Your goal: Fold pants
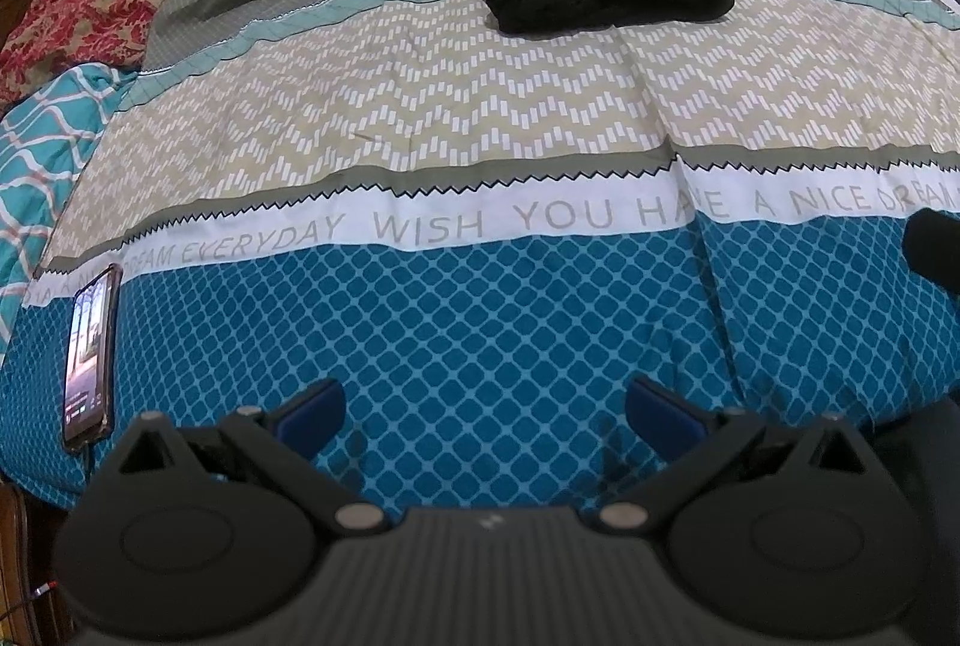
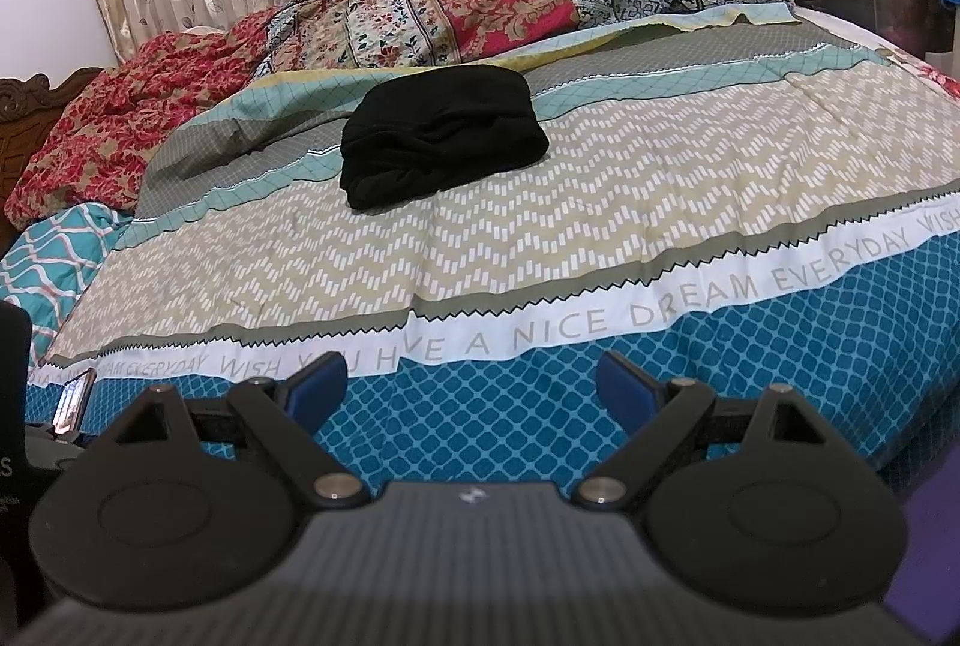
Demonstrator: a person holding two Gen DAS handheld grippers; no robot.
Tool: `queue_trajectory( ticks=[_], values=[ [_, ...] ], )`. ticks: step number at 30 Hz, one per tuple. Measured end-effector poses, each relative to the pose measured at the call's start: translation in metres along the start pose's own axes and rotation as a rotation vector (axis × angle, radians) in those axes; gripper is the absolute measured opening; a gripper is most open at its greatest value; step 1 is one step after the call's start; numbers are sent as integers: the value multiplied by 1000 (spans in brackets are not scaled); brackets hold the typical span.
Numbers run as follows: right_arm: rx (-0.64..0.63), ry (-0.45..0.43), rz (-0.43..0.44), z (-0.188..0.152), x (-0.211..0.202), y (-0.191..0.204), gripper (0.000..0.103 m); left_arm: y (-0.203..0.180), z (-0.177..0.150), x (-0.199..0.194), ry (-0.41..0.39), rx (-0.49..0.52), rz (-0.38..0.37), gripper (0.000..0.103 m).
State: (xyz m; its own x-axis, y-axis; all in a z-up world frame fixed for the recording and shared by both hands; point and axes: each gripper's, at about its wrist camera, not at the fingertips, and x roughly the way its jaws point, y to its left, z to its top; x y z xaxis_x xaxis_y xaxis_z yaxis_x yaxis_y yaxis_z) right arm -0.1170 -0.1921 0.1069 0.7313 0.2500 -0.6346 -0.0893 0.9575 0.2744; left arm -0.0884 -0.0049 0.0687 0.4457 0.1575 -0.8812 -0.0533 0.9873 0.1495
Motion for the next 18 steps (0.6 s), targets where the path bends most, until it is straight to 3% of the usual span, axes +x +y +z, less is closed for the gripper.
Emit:
queue_trajectory(
  ticks=[18],
  values=[
    [3, 3, 1, 0, 0, -1, 92, 1, 0, 0, -2, -1, 5, 103]
  ],
)
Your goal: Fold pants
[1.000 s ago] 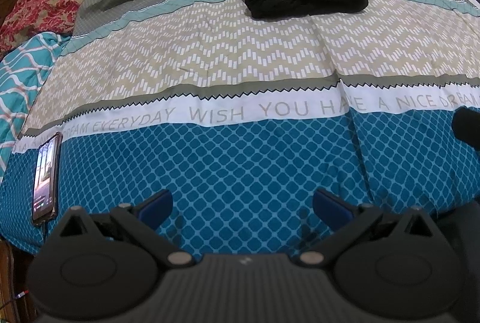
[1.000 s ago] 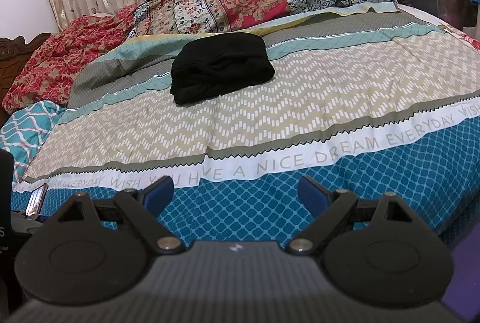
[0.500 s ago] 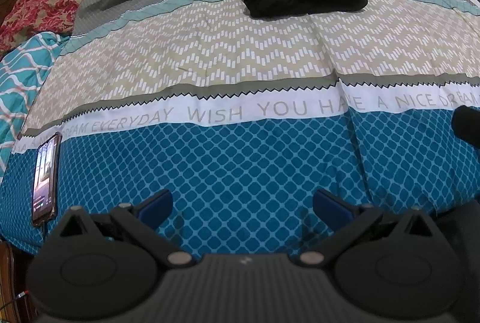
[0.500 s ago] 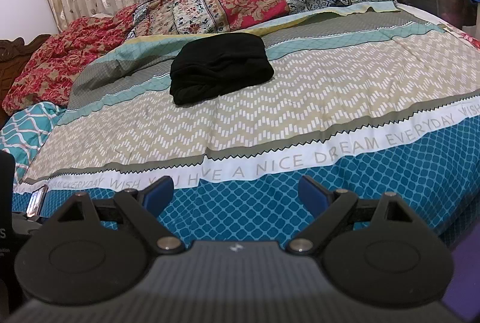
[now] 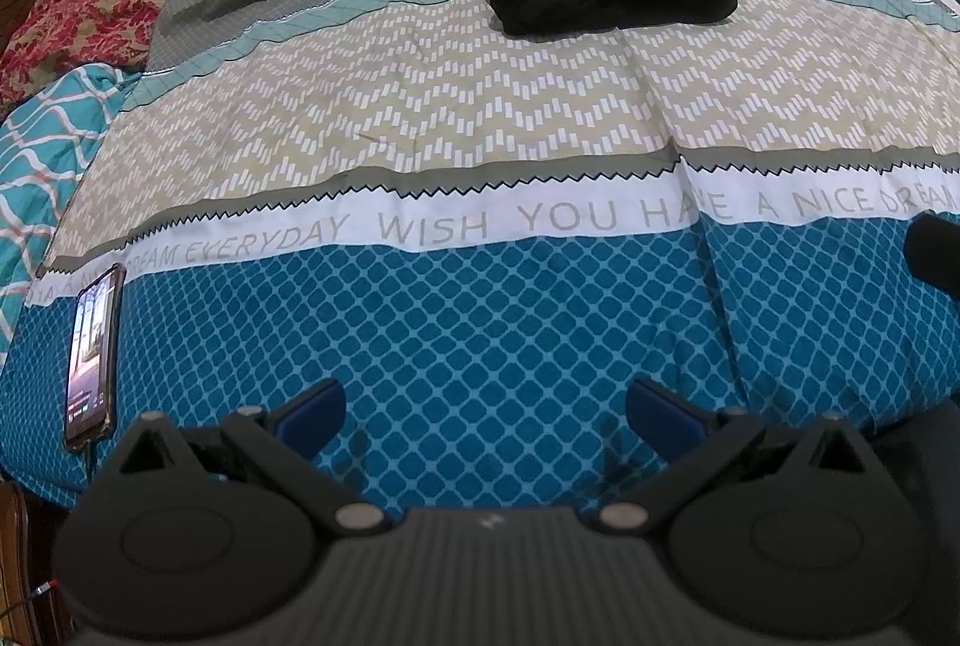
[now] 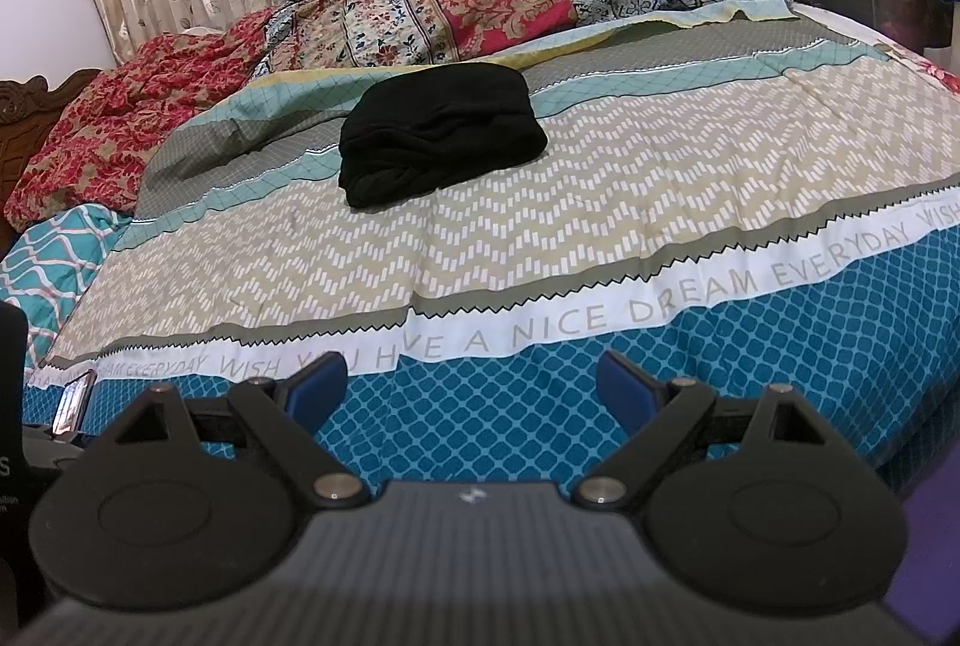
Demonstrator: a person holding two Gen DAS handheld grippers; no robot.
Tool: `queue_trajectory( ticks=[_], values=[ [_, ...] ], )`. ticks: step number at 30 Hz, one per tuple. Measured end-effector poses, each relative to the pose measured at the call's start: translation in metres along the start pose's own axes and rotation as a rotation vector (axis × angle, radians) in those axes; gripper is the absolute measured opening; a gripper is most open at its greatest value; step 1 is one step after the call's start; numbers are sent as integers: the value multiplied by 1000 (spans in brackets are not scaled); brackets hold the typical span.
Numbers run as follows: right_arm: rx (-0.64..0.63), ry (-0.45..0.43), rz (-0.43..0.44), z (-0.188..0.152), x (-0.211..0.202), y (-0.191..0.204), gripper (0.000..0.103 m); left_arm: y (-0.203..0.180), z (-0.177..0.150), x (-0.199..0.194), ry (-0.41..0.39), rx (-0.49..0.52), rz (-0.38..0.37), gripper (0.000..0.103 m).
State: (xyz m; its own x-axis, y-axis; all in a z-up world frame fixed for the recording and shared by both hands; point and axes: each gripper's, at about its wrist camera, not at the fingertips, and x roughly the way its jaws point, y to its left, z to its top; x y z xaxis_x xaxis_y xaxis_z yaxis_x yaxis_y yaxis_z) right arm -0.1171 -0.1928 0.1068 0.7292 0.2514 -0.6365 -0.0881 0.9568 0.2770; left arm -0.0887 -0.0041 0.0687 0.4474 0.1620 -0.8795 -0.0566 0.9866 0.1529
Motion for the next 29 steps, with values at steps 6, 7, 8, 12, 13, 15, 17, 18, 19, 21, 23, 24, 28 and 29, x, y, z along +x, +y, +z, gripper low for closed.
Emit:
queue_trajectory(
  ticks=[6, 7, 8, 12, 13, 15, 17, 18, 19, 21, 23, 24, 28, 29],
  values=[
    [3, 1, -1, -1, 0, 0, 92, 0, 0, 0, -3, -3, 7, 103],
    [4, 2, -1, -2, 0, 0, 92, 1, 1, 0, -4, -4, 8, 103],
    [5, 2, -1, -2, 1, 0, 92, 1, 1, 0, -5, -5, 9, 103],
    [5, 2, 0, -2, 1, 0, 92, 0, 1, 0, -9, -7, 16, 103],
    [4, 1, -1, -2, 1, 0, 92, 0, 1, 0, -10, -9, 17, 103],
    [4, 1, -1, -2, 1, 0, 92, 0, 1, -1, -13, -11, 20, 103],
    [4, 1, 0, -2, 0, 0, 92, 0, 1, -1, -16, -13, 22, 103],
    [4, 1, -1, -2, 0, 0, 92, 0, 2, -2, -19, -15, 22, 103],
    [4, 1, 0, -2, 0, 0, 92, 1, 2, -2, -20, -16, 22, 103],
    [3, 0, -1, -2, 0, 0, 92, 1, 2, -2, -23, -21, 20, 103],
    [4, 1, -1, -2, 0, -1, 92, 1, 2, -3, -30, -21, 18, 103],
    [4, 1, -1, -2, 0, -1, 92, 1, 1, -4, -36, -17, 16, 103],
    [3, 0, 0, -2, 0, 0, 92, -3, 0, -8, -55, -2, 1, 103],
    [3, -2, 1, -2, 0, 0, 92, -4, 1, -9, -56, 0, 0, 103]
  ],
)
